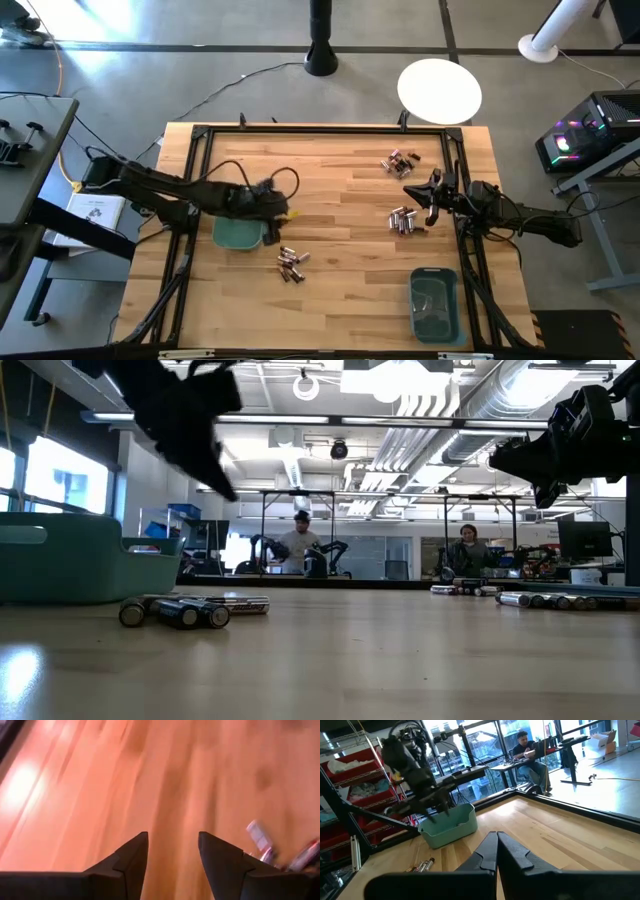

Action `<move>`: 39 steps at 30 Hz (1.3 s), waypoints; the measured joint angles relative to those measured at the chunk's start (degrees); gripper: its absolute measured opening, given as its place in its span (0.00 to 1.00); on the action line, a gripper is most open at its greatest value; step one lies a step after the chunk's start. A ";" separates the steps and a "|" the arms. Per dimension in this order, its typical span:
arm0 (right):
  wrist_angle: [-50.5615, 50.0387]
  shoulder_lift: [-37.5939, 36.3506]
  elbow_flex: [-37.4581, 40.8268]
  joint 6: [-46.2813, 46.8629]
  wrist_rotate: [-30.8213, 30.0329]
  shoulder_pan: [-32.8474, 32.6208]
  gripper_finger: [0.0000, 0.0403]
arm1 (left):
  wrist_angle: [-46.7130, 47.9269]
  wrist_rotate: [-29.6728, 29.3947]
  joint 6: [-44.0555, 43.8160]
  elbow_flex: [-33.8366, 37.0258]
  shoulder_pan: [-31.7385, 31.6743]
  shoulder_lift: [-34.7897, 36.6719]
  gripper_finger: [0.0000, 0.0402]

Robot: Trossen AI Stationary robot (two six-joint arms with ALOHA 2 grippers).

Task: Sort batteries
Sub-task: Put the silver battery into the green bin

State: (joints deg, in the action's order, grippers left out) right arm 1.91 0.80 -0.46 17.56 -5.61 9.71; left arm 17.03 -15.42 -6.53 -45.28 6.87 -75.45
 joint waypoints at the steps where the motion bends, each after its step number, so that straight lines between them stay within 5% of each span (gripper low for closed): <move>1: 0.01 0.00 0.01 -0.02 0.01 -0.01 0.00 | -4.03 0.14 0.87 0.68 0.42 -0.80 0.41; 10: 0.01 0.00 -0.01 -0.01 0.00 -0.01 0.00 | -17.40 6.98 4.43 1.41 4.19 -12.41 0.42; 18: 0.02 -0.02 -0.01 0.00 0.02 -0.01 0.00 | -16.23 9.15 -5.59 -3.08 7.20 -20.43 0.45; 24: 0.02 -0.01 -0.01 -0.01 0.00 -0.01 0.00 | -3.97 8.93 -14.14 -7.84 9.36 -23.72 0.44; 39: 0.02 0.00 0.01 0.00 0.02 -0.01 0.00 | -4.98 4.93 -13.97 -8.26 10.19 -29.62 0.37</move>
State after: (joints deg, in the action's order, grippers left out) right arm 1.93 0.80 -0.45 17.56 -5.58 9.70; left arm 12.05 -10.50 -20.51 -53.54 17.06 -105.07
